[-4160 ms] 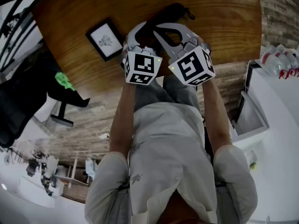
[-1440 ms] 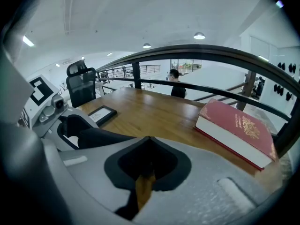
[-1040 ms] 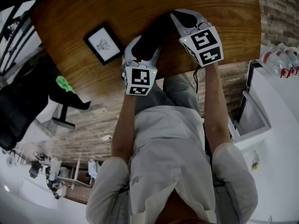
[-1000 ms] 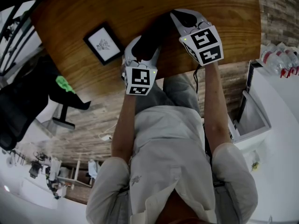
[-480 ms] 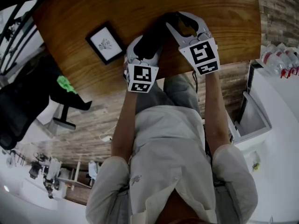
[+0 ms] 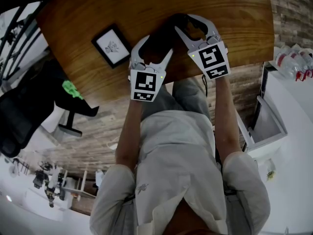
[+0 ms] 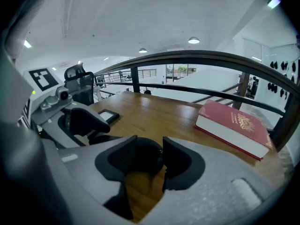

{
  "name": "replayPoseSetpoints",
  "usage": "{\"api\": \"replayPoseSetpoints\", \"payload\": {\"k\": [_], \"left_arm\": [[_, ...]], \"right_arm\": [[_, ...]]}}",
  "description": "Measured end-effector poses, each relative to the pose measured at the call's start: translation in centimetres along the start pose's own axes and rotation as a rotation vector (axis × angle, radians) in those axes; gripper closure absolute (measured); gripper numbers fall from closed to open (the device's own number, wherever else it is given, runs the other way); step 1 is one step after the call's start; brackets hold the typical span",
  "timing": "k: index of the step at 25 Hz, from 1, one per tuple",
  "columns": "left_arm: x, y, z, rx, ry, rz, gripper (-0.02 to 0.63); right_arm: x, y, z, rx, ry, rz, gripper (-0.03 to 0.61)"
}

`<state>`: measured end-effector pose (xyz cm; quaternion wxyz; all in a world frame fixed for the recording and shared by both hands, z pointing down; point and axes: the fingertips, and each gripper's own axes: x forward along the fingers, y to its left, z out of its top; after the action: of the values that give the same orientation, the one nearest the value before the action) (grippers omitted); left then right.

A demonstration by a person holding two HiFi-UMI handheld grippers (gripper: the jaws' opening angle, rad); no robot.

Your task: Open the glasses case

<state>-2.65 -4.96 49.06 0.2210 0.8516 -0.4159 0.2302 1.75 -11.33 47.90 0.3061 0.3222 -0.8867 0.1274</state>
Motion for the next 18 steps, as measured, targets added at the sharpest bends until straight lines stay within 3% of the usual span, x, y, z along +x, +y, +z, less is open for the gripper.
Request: {"api": "replayPoseSetpoints", "payload": {"k": [5, 13, 18], "left_arm": [[-0.1, 1.5, 2.7, 0.032, -0.037, 0.023, 0.29], [1.3, 1.9, 2.2, 0.122, 0.038, 0.016, 0.303], [2.2, 1.7, 1.4, 0.135, 0.105, -0.037, 0.303]], "right_arm": [[0.0, 0.0, -0.4, 0.016, 0.008, 0.032, 0.403], [0.1, 0.2, -0.5, -0.004, 0.022, 0.058, 0.403], [0.1, 0.4, -0.8, -0.016, 0.034, 0.066, 0.403]]}}
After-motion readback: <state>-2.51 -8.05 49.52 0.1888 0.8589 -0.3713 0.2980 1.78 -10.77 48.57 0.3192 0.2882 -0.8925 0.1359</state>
